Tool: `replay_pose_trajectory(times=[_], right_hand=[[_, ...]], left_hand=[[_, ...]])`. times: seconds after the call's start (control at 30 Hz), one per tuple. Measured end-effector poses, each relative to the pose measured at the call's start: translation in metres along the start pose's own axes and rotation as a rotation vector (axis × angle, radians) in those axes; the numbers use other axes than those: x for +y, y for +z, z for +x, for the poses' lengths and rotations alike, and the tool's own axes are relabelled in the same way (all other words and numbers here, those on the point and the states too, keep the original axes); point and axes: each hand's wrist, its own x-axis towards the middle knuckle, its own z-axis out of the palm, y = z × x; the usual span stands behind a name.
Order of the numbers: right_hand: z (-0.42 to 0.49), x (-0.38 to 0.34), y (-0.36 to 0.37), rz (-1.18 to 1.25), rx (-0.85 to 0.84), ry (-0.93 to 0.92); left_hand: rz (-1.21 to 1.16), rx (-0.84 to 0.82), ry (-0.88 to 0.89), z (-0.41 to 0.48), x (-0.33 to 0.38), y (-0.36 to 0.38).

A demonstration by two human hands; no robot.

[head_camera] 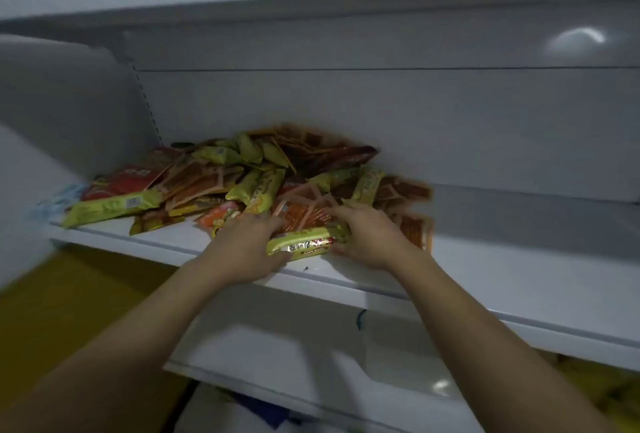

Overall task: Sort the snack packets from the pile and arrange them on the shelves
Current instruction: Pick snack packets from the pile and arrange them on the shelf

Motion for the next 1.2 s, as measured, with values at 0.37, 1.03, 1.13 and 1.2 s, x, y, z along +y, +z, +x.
replay_pose_trajectory(times=[0.37,1.03,1.13,1.2], right_hand=[[0.009,-0.008,0.018,-0.097,0.023,-0.022],[0.044,-0.036,0.012,0.95,0.342,0.313],[0.053,-0.05,0.013,1.223,0.319,0.332],[0.058,-0.053,0.012,1.246,0.327,0.366]], left_hand=[[0.07,0.051,0.107,0.007,-0.007,0.019],[-0.699,0.179,-0.009,0.028,-0.02,0.005],[-0.759,0.141,0.024,0.033,-0.018,0.005],[-0.757,0.137,0.019,0.035,-0.019,0.007]])
